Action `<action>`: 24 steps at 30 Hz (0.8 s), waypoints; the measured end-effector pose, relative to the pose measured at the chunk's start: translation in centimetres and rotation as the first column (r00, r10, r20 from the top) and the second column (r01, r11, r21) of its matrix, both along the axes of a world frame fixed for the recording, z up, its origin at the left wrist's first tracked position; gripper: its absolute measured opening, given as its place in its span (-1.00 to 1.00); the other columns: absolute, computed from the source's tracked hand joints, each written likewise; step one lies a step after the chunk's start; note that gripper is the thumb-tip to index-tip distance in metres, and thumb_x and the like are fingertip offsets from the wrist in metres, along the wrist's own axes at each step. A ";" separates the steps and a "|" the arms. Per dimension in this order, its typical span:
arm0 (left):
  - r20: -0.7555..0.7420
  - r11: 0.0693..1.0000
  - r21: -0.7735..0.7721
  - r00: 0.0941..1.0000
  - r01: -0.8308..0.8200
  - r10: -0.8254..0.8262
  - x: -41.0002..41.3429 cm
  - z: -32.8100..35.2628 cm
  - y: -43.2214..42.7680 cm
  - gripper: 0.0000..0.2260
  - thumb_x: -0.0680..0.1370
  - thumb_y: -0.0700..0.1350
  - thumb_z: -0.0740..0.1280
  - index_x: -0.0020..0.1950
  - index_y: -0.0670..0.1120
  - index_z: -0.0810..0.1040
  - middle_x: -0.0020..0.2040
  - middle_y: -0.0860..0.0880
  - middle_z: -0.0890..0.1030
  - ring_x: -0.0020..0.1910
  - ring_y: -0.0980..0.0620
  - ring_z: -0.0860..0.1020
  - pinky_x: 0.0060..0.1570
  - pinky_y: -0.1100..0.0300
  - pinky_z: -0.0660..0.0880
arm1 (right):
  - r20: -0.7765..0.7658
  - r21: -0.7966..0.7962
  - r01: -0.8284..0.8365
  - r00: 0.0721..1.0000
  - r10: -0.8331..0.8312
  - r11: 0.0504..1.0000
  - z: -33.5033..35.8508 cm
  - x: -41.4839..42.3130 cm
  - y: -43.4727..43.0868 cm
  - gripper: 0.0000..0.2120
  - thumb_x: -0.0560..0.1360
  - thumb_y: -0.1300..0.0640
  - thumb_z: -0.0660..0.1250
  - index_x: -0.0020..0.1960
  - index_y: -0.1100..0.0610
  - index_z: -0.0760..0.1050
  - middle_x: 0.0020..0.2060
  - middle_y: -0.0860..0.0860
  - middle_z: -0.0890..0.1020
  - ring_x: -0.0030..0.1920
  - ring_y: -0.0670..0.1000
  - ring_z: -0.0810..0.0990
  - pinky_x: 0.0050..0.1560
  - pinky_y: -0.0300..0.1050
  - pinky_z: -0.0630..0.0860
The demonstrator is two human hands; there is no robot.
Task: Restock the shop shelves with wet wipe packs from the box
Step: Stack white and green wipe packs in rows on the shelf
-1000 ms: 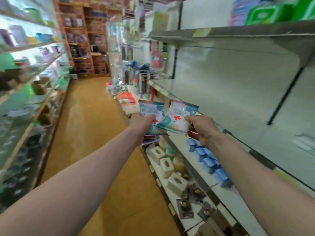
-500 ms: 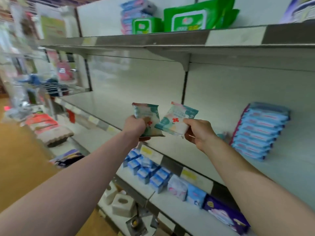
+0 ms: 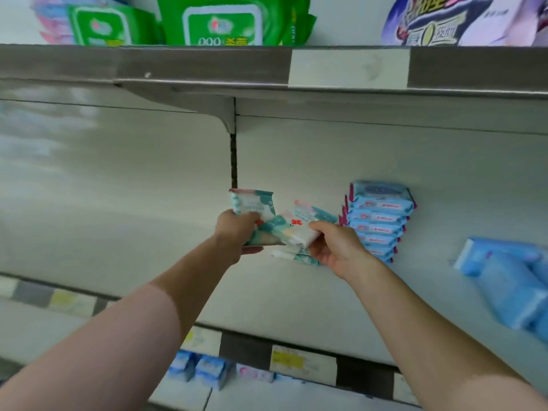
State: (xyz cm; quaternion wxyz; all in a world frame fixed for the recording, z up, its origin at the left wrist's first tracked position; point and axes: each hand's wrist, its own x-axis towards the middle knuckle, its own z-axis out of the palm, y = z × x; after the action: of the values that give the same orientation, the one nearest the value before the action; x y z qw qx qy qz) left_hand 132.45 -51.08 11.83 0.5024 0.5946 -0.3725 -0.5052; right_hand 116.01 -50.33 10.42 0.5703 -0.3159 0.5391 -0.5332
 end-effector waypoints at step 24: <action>-0.324 0.953 0.181 0.930 0.241 -0.174 1.2 -2.6 -8.5 -0.92 0.57 -0.20 0.31 0.05 -0.11 0.48 0.11 -0.14 0.56 0.01 -0.12 0.57 0.01 -0.07 0.51 | 0.169 0.079 0.296 0.937 -0.306 0.952 -5.2 2.0 -5.0 -0.76 0.56 0.27 0.26 0.21 0.31 0.45 -0.17 0.20 0.62 -0.24 0.06 0.63 -0.45 -0.20 0.59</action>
State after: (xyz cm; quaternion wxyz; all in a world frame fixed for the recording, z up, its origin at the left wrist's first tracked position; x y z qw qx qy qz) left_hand 133.65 -59.54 9.28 0.4289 0.5183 -0.2941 -0.6789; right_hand 118.03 -55.38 5.20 0.5362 -0.1653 0.5415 -0.6260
